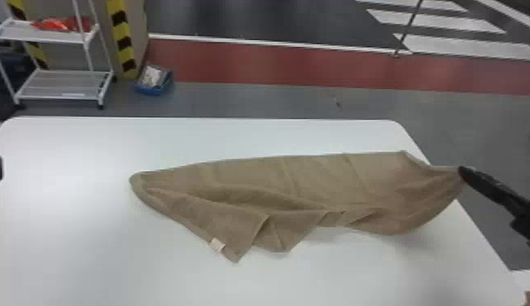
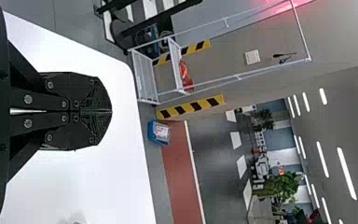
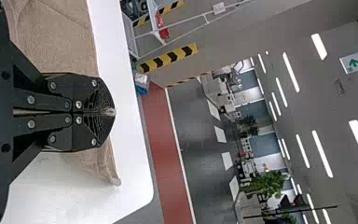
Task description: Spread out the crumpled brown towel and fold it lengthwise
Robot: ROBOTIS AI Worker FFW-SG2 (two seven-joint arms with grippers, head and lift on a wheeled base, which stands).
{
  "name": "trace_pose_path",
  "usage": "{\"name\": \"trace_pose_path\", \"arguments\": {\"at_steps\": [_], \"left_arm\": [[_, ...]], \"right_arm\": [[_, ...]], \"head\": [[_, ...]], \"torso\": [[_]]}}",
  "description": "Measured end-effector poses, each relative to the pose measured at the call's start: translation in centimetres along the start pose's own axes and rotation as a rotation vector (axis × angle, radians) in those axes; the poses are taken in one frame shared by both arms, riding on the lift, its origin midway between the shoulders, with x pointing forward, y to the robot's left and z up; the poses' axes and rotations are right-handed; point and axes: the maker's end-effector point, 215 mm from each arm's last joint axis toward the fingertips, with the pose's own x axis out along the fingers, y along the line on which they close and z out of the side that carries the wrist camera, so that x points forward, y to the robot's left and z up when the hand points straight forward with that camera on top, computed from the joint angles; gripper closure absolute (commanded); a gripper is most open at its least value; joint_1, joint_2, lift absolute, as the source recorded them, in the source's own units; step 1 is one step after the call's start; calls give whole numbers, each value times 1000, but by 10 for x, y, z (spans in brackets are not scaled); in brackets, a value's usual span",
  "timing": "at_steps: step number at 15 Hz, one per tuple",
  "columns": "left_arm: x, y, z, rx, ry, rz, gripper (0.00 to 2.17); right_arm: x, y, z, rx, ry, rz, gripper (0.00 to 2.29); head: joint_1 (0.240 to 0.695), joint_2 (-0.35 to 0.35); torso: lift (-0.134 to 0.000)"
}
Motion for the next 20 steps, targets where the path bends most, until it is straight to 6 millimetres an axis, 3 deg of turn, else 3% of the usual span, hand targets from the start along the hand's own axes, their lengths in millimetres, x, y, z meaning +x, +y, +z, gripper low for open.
{"name": "trace_pose_path", "arguments": {"at_steps": [3, 6, 7, 8, 10, 11, 12, 15, 16, 20], "left_arm": [[0, -8, -4, -9, 9, -27, 1352], [2, -36, -15, -51, 21, -106, 1349], [3, -51, -18, -68, 15, -132, 1332], [3, -67, -19, -88, 3, -159, 1153], [-4, -110, -19, -136, -32, -238, 1018], [-11, -137, -19, -159, -51, -296, 785], [-20, -163, -19, -176, -68, -352, 738], [-42, -222, -27, -186, -99, -460, 707], [-49, -237, -32, -184, -96, -483, 542], [-79, -281, -49, -189, -96, -563, 373]], "right_arm": [[0, -5, -16, 4, 38, -19, 1710], [4, -7, -34, 13, 66, -30, 1710], [5, -7, -41, 17, 75, -31, 1710], [5, -6, -46, 22, 82, -33, 1710], [5, -6, -58, 35, 96, -35, 1710], [4, -8, -63, 43, 101, -38, 1710], [4, -9, -67, 50, 105, -40, 1710], [3, -11, -71, 59, 111, -44, 1710], [3, -11, -72, 61, 112, -44, 1710], [8, -7, -78, 74, 118, -35, 1710]], "head": [[695, -172], [695, -199], [695, -209], [695, -224], [695, -260], [695, -288], [695, -342], [695, -350], [695, -350], [695, -350]], "torso": [[-128], [-128], [-128], [-128], [-128], [-128], [-128], [-128], [-128], [-128]]}}
